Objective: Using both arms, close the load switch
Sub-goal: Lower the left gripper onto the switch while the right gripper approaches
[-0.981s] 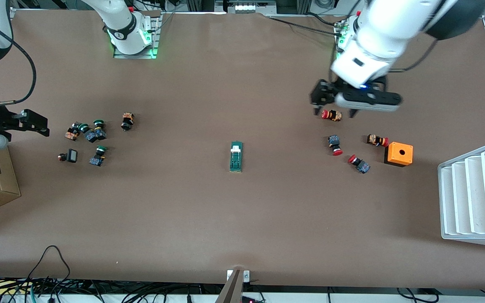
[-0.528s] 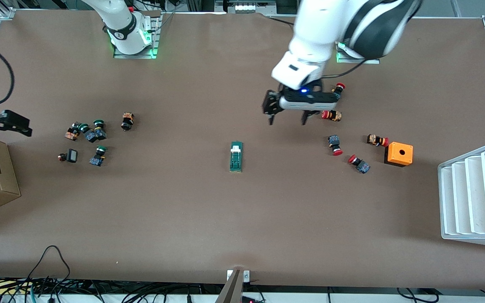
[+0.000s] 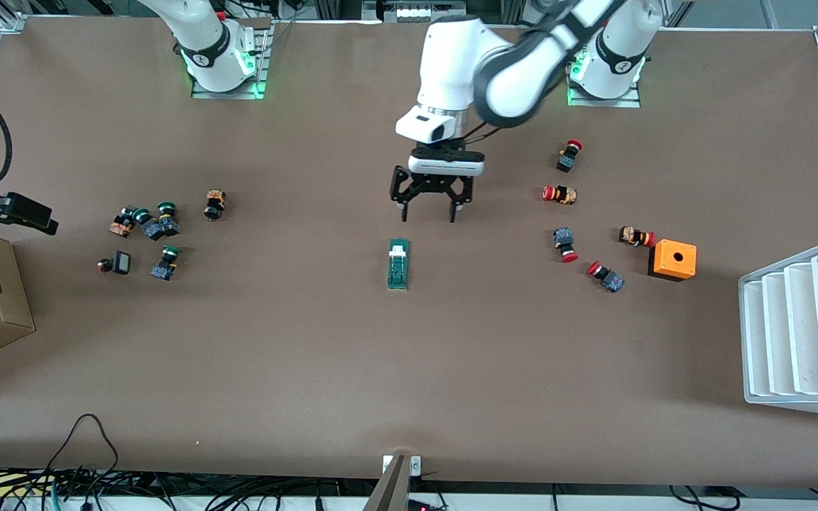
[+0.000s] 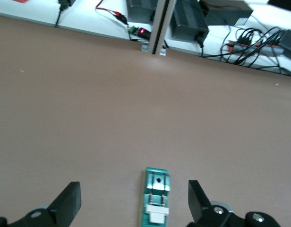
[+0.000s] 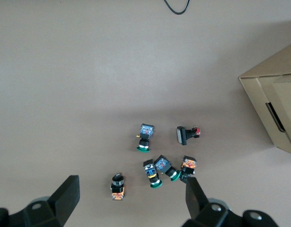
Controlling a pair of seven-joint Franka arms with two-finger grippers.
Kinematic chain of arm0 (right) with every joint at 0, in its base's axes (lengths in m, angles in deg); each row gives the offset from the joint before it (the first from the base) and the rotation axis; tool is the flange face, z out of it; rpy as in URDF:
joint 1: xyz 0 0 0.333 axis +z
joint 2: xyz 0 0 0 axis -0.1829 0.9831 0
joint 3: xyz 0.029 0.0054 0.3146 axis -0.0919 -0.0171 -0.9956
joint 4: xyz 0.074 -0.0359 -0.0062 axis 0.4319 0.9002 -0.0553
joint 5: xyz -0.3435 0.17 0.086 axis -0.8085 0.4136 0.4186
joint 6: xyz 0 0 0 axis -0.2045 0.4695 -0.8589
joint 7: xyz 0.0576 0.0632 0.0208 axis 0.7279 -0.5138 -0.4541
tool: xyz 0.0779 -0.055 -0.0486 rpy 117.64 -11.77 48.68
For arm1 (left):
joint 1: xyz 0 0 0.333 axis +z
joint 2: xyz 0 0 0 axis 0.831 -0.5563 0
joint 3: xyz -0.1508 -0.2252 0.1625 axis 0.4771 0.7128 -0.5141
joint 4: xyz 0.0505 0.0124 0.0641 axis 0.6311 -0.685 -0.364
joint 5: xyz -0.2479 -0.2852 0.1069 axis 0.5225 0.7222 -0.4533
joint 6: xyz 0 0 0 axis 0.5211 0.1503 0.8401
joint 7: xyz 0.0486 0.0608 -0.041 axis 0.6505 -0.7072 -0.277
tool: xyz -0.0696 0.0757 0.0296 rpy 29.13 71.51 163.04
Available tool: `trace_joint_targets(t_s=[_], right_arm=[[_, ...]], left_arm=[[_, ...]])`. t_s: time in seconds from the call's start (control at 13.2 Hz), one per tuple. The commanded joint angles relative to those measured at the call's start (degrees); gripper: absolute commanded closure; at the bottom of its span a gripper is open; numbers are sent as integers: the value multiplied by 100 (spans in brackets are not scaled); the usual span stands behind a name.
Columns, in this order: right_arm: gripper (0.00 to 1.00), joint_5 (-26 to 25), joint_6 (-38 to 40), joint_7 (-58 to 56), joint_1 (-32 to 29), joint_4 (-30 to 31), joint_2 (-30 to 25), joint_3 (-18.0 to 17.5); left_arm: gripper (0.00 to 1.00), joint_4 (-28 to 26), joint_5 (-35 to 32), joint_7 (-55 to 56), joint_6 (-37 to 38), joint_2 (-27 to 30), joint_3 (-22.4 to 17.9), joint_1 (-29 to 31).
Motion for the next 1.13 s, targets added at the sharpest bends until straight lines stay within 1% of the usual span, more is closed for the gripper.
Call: trace_joint_targets(t_s=[0.0,0.15,0.3,0.38,0.53,0.6,0.75,0.91,0.98,1.06], right_arm=[[1,181,54,320,24,-17,113,-11],[1,707,45,1064,24,-17,227,-11],[1,797,-34,1628,41,-26,324,-29],[1,875,-95,1987,50,-52,386,-55],[1,1496,-105,2673,50,-471,683,-125],[1,1692,-87,3033,68,-683,868,-134],[1,1720,-122,3588,374,-1035,1246,-134],[1,1729,-323,4351,708,-1298,1588,-134],[1,1755,-420,4686,770,-1404,1712,-143],[1,1894,-473,4820,849,-1449,1800,-134]], left_arm=[[0,120,-1633,1618,841,-646,3,-471],[0,163,-2397,2293,1581,-1077,-5,-815],[0,190,-3067,2919,2021,-1473,-32,-1018],[0,207,-3235,3034,2171,-1614,-32,-1079],[0,295,-3350,3097,2435,-1842,-93,-1290],[0,496,-3499,3105,2602,-2061,-206,-1465],[0,804,-3605,3114,2918,-2466,-374,-1773],[0,832,-3832,3332,2990,-2608,-584,-1958],[0,840,-3956,3517,3051,-2660,-681,-2055],[0,849,-4018,3606,3173,-2731,-734,-2134]])
